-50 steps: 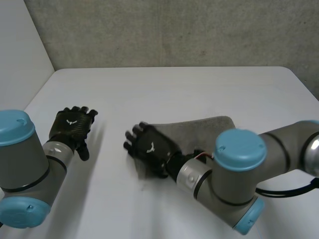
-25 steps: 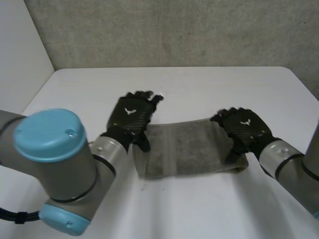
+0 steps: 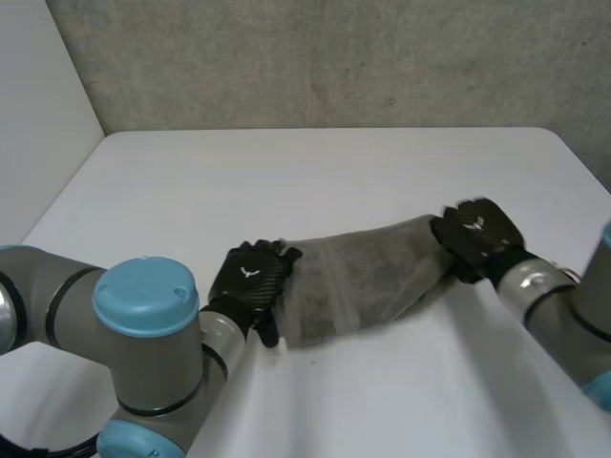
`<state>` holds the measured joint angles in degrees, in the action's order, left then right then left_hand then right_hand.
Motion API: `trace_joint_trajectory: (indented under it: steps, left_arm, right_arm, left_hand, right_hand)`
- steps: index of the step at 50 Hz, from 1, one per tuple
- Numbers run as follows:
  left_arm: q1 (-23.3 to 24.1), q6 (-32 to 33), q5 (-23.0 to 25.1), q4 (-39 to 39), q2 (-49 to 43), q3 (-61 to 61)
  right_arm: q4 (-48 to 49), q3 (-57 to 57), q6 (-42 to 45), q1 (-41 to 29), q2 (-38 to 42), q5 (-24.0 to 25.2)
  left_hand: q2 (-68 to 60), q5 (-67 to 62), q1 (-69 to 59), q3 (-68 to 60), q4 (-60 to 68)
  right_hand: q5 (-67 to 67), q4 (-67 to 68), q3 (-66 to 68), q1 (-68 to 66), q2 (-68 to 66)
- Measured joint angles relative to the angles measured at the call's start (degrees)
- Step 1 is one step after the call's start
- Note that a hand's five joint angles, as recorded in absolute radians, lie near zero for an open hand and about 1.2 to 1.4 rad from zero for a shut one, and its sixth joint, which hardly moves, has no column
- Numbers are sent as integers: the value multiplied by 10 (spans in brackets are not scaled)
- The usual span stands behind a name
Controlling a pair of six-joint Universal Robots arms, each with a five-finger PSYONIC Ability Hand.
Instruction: Fold the laundry
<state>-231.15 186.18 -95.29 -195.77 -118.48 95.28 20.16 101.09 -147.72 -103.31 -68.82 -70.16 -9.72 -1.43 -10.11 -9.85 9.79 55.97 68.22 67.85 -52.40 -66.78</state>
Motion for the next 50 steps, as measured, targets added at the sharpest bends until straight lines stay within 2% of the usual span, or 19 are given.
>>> trace_joint_trajectory:
  steps: [3, 9, 15, 16, 17, 18, 19, 21, 23, 25, 27, 29, 32, 33, 38, 43, 50]
  left_arm:
    - [-6, 0, -15, 1, 5, 7]
    - [-45, 0, -49, 3, 55, 46]
    - [-83, 0, -51, 4, 100, 72]
    - [-92, -1, -50, 4, 109, 77]
    - [-99, -1, -50, 5, 115, 79]
    - [-99, -1, -50, 5, 115, 79]
    - [-107, -1, -48, 5, 124, 81]
    - [-111, -1, -47, 5, 128, 79]
    - [-111, -1, -47, 5, 129, 75]
    - [-105, -2, -46, 5, 128, 63]
    - [-102, -3, -45, 5, 127, 57]
    - [-81, -5, -43, 4, 121, 28]
    - [-62, -8, -41, 4, 115, 3]
    - [-51, -10, -39, 4, 110, -11]
    - [-11, -37, -36, 11, 80, -63]
    - [23, -74, -35, 37, 29, -116]
    - [36, -110, -40, 111, -57, -168]
  right_arm:
    - [3, -21, 6, -42, -2, -3]
    - [6, -80, 15, -208, 44, 1]
    - [10, -97, 18, -280, 110, 14]
    - [11, -100, 20, -289, 123, 17]
    - [11, -101, 22, -293, 130, 18]
    - [11, -101, 22, -293, 130, 18]
    - [11, -105, 23, -297, 136, 16]
    - [9, -108, 17, -294, 128, 8]
    - [8, -109, 4, -287, 114, -3]
    - [5, -106, -33, -265, 83, -24]
    - [5, -105, -45, -259, 74, -29]
    - [0, -94, -123, -225, 30, -47]
    - [-4, -87, -172, -206, 8, -53]
    - [-13, -82, -225, -186, -11, -56]
    - [-59, -86, -326, -136, -31, -48]
    - [-122, -122, -357, -106, 2, -29]
    - [-180, -185, -328, -101, 92, -15]
  left_hand:
    - [0, 0, 0, 0, 0]
    - [1, 0, 0, 0, 0]
    - [1, 0, 0, 0, 0]
    - [1, 0, 0, 0, 0]
    - [1, 0, 0, 0, 0]
    - [1, 0, 0, 0, 0]
    - [1, 0, 0, 0, 0]
    - [1, 0, 0, 0, 0]
    - [1, 0, 0, 0, 0]
    - [1, 0, 0, 0, 0]
    - [1, 0, 0, 0, 0]
    - [0, 0, 0, 0, 0]
    - [-1, 0, 0, 0, 1]
    - [-1, 0, 0, 0, 1]
    - [-9, 0, -2, -9, 8]
    - [-11, 0, -2, -9, 9]
    - [-11, 0, -2, -9, 9]
  right_hand:
    - [0, 1, 1, 0, 0]
    - [5, 1, 2, -6, -1]
    - [6, 1, 2, -8, -1]
    - [-3, -10, -9, -2, 8]
    - [-56, -76, -74, 29, 68]
    - [-56, -76, -74, 29, 68]
    - [-95, -123, -120, 66, 122]
    - [-377, -422, -414, 340, 422]
    - [-472, -516, -509, 392, 505]
    - [-515, -548, -555, 404, 537]
    - [-518, -548, -556, 404, 537]
    - [-518, -548, -556, 404, 537]
    - [-518, -548, -556, 404, 537]
    - [-518, -548, -556, 404, 537]
    - [-518, -548, -556, 404, 537]
    - [-519, -548, -556, 404, 537]
    - [-519, -548, -556, 404, 537]
